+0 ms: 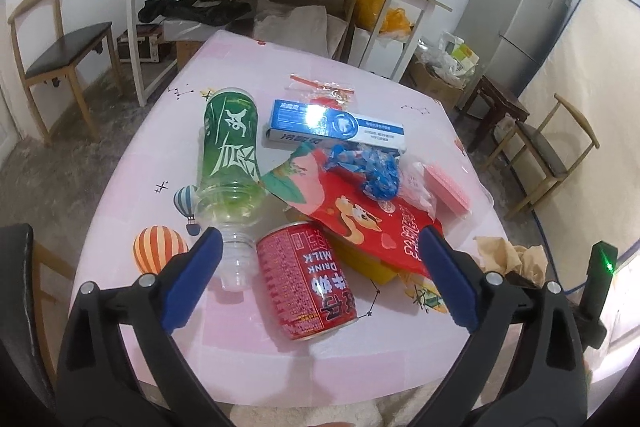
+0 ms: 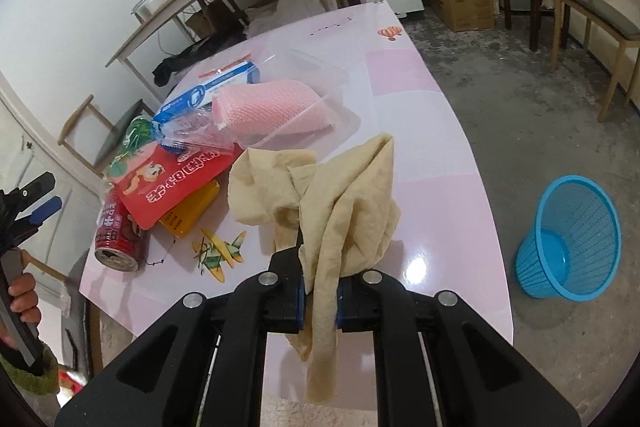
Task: Collect trash
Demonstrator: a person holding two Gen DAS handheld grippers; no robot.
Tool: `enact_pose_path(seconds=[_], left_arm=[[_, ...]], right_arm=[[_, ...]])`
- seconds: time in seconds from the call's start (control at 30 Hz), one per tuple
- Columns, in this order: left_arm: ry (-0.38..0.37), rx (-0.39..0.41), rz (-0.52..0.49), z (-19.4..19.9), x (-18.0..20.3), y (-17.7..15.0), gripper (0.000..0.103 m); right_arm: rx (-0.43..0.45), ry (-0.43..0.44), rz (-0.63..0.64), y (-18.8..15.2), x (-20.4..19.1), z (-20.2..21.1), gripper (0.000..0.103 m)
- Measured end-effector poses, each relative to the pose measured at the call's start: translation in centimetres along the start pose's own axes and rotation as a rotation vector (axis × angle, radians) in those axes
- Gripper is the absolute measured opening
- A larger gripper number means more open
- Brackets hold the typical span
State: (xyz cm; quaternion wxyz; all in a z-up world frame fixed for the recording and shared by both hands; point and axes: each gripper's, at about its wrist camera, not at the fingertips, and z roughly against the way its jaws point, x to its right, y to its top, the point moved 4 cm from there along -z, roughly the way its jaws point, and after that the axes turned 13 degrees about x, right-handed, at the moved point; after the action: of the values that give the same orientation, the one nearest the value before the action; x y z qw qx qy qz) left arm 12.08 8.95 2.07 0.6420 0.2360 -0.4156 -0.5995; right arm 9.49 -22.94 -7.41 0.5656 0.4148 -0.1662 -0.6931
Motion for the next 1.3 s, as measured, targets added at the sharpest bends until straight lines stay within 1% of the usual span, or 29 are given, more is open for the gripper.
enact_pose_path(seconds=[0.1,0.2,0.37,0.47,0.63,0.73,0.8,0.87,0.97,1.03,1.07,1.13,1.17,1.2,1.23,1.27,1.3], left_arm=[[0.009,0.003,0.012,-0.2,-0.3,0.3,0.094],[0.0,0.008,0.033,-0.4,-0.6,0.7,0.094],[0.005,0.008,0.082,-1.2,-1.4,1.1,0.094],[-0.008,0.012,0.118,-1.5,-2.0,1.5,0.094],[0.005,0.028,0.176,-1.7,-3.4,2.5,0.094],[-0.011,0.037,0.191,-1.6,-3.6,2.7,0.094],[-0.037,0.038,0.2,-1.6,-3.4,2.6,0.094],[-0.07,0.033,0.191,-1.8,-2.8,2.7,0.094],[-0.142,0.016,0.15,-2.8,-0.7,3.2,0.094],[-0.186,-0.021,0.063,-4.1,1.8,3.6,0.094],[-0.19,-0.033,0.022,-4.6,2.7,3.6,0.094],[-0.158,-0.072,-0.109,-6.8,5.0,3.7,0.094],[-0.155,-0.091,-0.137,-7.6,5.6,3.7,0.093],[-0.158,-0.116,-0.149,-8.5,6.1,3.7,0.088],[-0.159,-0.146,-0.138,-9.5,6.5,3.8,0.079],[-0.164,-0.185,-0.102,-10.6,6.6,4.0,0.074],[-0.172,-0.205,-0.079,-11.3,6.7,4.1,0.07]], right_arm=[[-0.01,0.025,-0.012,0.3,0.2,-0.3,0.011],[-0.03,0.045,-0.017,0.6,0.3,-0.7,0.011],[-0.066,0.07,-0.033,1.1,0.6,-1.3,0.01],[-0.087,0.081,-0.05,1.5,0.9,-1.3,0.01],[-0.128,0.103,-0.08,1.8,1.4,-1.4,0.01],[-0.151,0.113,-0.099,1.9,1.6,-1.5,0.01],[-0.166,0.115,-0.105,1.9,1.6,-1.7,0.01],[-0.176,0.113,-0.103,2.0,1.5,-1.8,0.01],[-0.18,0.11,-0.096,2.2,1.5,-1.7,0.01],[-0.168,0.105,-0.099,2.4,1.6,-1.7,0.011],[-0.165,0.103,-0.103,2.5,1.6,-1.7,0.011],[-0.154,0.097,-0.125,2.3,1.9,-1.6,0.01],[-0.151,0.096,-0.136,2.2,2.0,-1.6,0.01],[-0.146,0.092,-0.148,2.0,2.2,-1.6,0.01],[-0.142,0.089,-0.156,1.9,2.3,-1.6,0.011],[-0.136,0.086,-0.162,1.7,2.4,-1.5,0.011],[-0.129,0.081,-0.168,1.7,2.5,-1.5,0.011]])
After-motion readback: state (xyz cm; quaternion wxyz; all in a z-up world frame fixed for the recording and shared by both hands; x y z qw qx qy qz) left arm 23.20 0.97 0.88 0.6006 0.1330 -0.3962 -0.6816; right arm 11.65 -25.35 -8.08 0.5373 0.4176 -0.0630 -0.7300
